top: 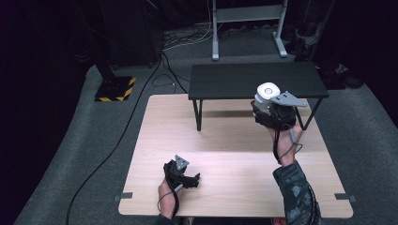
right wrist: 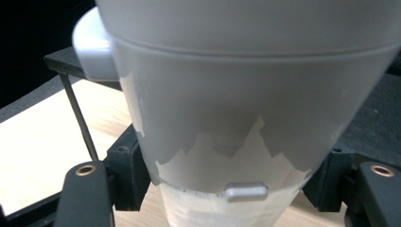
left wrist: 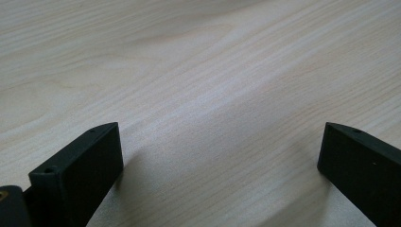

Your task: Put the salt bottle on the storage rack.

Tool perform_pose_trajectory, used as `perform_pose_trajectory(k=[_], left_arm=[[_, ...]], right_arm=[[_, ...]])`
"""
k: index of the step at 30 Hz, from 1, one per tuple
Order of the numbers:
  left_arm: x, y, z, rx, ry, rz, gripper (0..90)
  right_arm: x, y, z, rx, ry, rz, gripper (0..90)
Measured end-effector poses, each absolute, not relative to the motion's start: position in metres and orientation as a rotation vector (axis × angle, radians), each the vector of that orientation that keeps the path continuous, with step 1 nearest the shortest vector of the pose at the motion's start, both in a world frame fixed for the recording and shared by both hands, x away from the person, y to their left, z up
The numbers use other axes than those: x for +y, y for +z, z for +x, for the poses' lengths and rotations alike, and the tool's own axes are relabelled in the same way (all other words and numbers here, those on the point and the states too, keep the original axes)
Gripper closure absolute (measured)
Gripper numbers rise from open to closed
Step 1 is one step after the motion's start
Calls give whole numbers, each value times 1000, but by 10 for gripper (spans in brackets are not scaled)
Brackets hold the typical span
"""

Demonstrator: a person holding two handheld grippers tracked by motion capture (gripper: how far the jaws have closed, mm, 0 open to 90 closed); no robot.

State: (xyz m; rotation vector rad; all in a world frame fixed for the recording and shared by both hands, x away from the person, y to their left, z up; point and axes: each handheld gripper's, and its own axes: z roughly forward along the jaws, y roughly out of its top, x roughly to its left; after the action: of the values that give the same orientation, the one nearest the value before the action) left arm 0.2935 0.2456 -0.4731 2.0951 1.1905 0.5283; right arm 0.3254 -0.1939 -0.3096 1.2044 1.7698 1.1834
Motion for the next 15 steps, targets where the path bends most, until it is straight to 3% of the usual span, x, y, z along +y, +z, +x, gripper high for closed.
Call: perform_pose_trajectory(k=[15], left_arm=[[246,-473,294,1188,523,2096,2]], right_arm=[[-176,-290,365,1811,1197,1169,294]])
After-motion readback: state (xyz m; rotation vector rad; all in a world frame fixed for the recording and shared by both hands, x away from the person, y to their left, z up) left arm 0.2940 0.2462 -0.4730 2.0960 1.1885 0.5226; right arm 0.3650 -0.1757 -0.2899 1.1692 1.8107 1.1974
